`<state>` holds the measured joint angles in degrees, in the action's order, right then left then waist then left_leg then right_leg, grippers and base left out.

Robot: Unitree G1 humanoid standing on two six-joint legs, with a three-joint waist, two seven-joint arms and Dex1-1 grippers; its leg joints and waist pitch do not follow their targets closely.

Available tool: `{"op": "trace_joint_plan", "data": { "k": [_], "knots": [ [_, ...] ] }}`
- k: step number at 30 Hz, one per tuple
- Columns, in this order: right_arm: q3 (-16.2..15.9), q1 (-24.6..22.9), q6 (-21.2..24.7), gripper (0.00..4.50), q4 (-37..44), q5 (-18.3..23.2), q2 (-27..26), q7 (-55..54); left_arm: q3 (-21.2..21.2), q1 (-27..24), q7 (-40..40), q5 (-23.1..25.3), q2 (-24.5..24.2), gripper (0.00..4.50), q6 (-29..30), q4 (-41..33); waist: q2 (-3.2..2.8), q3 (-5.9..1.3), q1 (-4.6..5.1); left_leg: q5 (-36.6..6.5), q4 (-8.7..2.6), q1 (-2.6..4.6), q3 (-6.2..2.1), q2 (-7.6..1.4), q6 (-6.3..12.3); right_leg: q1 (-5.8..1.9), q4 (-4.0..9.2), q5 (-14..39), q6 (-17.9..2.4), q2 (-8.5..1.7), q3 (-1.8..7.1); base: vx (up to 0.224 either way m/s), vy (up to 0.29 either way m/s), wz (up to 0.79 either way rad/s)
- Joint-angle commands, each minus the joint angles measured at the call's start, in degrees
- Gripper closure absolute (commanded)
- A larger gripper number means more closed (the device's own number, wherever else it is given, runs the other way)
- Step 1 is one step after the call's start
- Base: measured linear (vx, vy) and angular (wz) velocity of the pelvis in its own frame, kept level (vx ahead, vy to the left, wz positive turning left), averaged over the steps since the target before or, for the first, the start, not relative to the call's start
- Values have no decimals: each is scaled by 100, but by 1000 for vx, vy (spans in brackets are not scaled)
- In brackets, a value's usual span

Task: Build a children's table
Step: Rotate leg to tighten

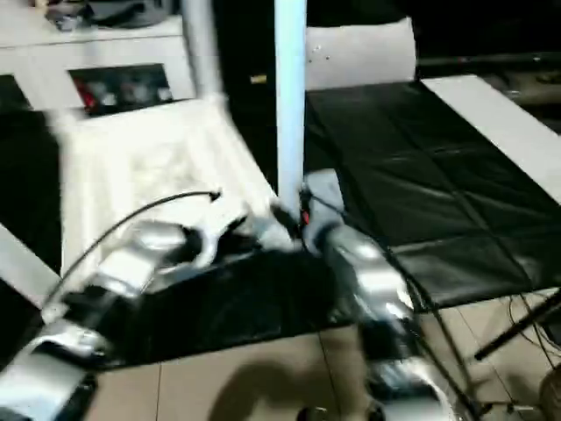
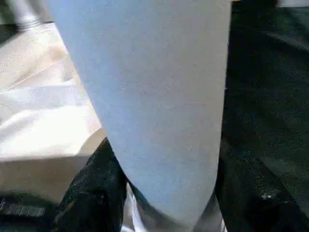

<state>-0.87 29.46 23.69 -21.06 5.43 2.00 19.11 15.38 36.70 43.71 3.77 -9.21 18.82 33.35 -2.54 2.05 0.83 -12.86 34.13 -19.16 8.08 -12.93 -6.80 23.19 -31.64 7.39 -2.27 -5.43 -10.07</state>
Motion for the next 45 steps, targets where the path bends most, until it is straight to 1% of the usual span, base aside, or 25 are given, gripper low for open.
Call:
{"op": "trace_joint_plan", "data": {
  "k": [1, 4, 5, 8, 10, 11, 12, 14, 15, 17, 18, 19, 20, 22, 24, 26, 28, 31, 33, 34, 39, 41, 42, 44, 45],
  "knots": [
    [-404, -102, 100, 187, -219, 127, -387, 189, -127, 251, -391, 22, 142, 450, -55, -297, -39, -387, -41, -612, -344, -138, 69, 73, 466, -431, 407, 2062, -367, -252, 242, 0, 0, 0],
    [-360, -219, -40, 165, -62, 127, -336, 247, -35, 221, -188, 63, 8, 450, -229, -298, -58, -388, -42, -546, -357, -136, 63, 48, 526, -446, 347, 1712, -563, -262, 279, 0, 0, 0],
    [-354, -273, -77, 165, 11, 141, -300, 300, -2, 210, -104, 70, -50, 450, -293, -297, -60, -381, -41, -581, -362, -134, 64, 49, 529, -446, 352, 1719, -574, -263, 281, 0, 0, 0],
    [-423, -463, -269, 128, 261, 172, -50, 678, 114, 191, 312, 52, -258, 450, -565, -256, -50, -386, -66, -646, -365, -120, 76, 51, 574, -460, 343, 1680, -605, -273, 304, 0, 0, 0],
    [-626, -663, -444, 106, 538, 159, 347, 1268, 210, 169, 739, 45, -460, 450, -970, -218, -47, -386, -87, -560, -364, -123, 67, 40, 618, -456, 319, 1522, -668, -275, 310, 0, 0, 0],
    [-651, -753, -484, 106, 671, 215, 524, 1558, 253, 155, 975, 34, -565, 450, -1177, -189, -42, -377, -102, -574, -363, -120, 78, 37, 653, -464, 317, 1497, -671, -271, 325, 0, 0, 0],
    [-651, -755, -485, 92, 674, 217, 528, 1564, 254, 155, 980, 34, -567, 450, -1181, -188, -44, -373, -122, -579, -362, -115, 85, 34, 692, -456, 316, 1493, -683, -276, 335, 0, 0, 0],
    [-707, -944, -576, 82, 971, 435, 1070, 2516, 459, 85, 1862, -67, -904, 450, -1731, -149, -35, -368, -167, -638, -370, -104, 87, 25, 725, -456, 317, 1547, -689, -279, 339, 0, 0, 0],
    [-707, -944, -576, 75, 971, 435, 1070, 2516, 459, 85, 1862, -67, -904, 450, -1731, -149, -46, -356, -177, -668, -371, -102, 90, 20, 750, -444, 322, 1558, -697, -283, 349, 0, 0, 0],
    [-783, -996, -586, 40, 1094, 606, 1480, 3303, 507, 37, 2524, -290, -1069, 450, -1872, -187, -42, -352, -221, -698, -376, -91, 99, 1, 716, -437, 316, 1598, -737, -290, 352, 0, 0, 0],
    [-859, -1009, -483, 40, 1179, 720, 1662, 3661, 531, 30, 2755, -351, -1133, 450, -1894, -209, -34, -343, -273, -726, -383, -77, 103, -2, 728, -438, 315, 1660, -734, -281, 353, 0, 0, 0],
    [-912, -1015, -405, 33, 1236, 795, 1772, 3876, 547, 27, 2884, -382, -1172, 450, -1904, -223, -46, -344, -332, -681, -382, -52, 110, -28, 732, -410, 300, 1598, -768, -284, 370, 0, 0, 0],
    [-946, -1021, -355, 24, 1276, 846, 1842, 4004, 559, 26, 2957, -400, -1196, 450, -1905, -235, -49, -346, -378, -611, -380, -70, 112, -37, 733, -418, 280, 1501, -804, -284, 372, 0, 0, 0],
    [-1067, -973, -348, 24, 1267, 929, 2000, 4393, 635, 35, 3195, -390, -1309, 450, -2007, -206, -57, -348, -453, -570, -380, -54, 114, -47, 708, -401, 262, 1442, -839, -292, 378, 0, 0, 0],
    [-1140, -905, -347, 24, 1187, 1039, 2124, 4814, 696, 52, 3415, -370, -1410, 450, -2135, -149, -46, -348, -499, -583, -384, -61, 120, -48, 670, -410, 253, 1458, -836, -296, 383, 0, 0, 0],
    [-1163, -845, -374, 52, 1072, 1062, 2160, 4990, 699, 56, 3484, -354, -1444, 450, -2180, -126, -37, -350, -548, -630, -381, -57, 129, -39, 642, -409, 265, 1569, -803, -301, 383, 0, 0, 0],
    [-1191, -770, -315, 63, 948, 1102, 2190, 5170, 694, 39, 3548, -341, -1493, 450, -2201, -147, -41, -336, -579, -728, -390, -51, 134, -29, 549, -400, 296, 1797, -733, -300, 376, 0, 0, 0],
    [-1208, -730, -261, 86, 932, 1174, 2224, 5278, 682, 15, 3665, -367, -1544, 450, -2212, -164, -9, -320, -581, -709, -399, -61, 128, -25, 502, -401, 312, 1962, -637, -293, 371, 0, 0, 0],
    [-1217, -716, -214, 109, 946, 1215, 2228, 5333, 689, 8, 3698, -350, -1582, 450, -2241, -149, -12, -328, -585, -686, -393, -64, 128, -22, 508, -403, 311, 1982, -610, -293, 373, 0, 0, 0],
    [-1224, -706, -193, 109, 947, 1236, 2231, 5378, 694, 4, 3713, -347, -1606, 450, -2256, -135, -8, -331, -587, -665, -393, -65, 123, -23, 512, -402, 308, 1986, -596, -294, 369, 0, 0, 0],
    [-1229, -686, -108, 153, 941, 1304, 2206, 5471, 666, -21, 3691, -345, -1631, 450, -2243, -134, -6, -316, -582, -661, -397, -64, 127, -24, 510, -390, 318, 2029, -576, -292, 367, 0, 0, 0],
    [-1214, -740, -2, 163, 1033, 1370, 2145, 5447, 591, -54, 3593, -381, -1601, 450, -2132, -182, 15, -312, -577, -651, -399, -69, 129, -18, 494, -391, 323, 2065, -552, -291, 367, 0, 0, 0],
    [-1201, -764, 41, 163, 1069, 1403, 2126, 5420, 565, -62, 3560, -397, -1581, 450, -2086, -202, 10, -313, -578, -640, -398, -71, 128, -17, 496, -394, 317, 2063, -552, -290, 366, 0, 0, 0],
    [-1124, -832, 168, 188, 1180, 1490, 2035, 5240, 487, -56, 3408, -440, -1507, 450, -1946, -240, 9, -304, -578, -660, -401, -63, 133, -19, 484, -386, 337, 2148, -532, -292, 363, 0, 0, 0],
    [-1071, -877, 173, 194, 1229, 1435, 1921, 4961, 444, -44, 3228, -422, -1445, 450, -1810, -276, 7, -303, -578, -668, -401, -64, 129, -19, 476, -385, 341, 2179, -521, -293, 359, 0, 0, 0]
  ]
}}
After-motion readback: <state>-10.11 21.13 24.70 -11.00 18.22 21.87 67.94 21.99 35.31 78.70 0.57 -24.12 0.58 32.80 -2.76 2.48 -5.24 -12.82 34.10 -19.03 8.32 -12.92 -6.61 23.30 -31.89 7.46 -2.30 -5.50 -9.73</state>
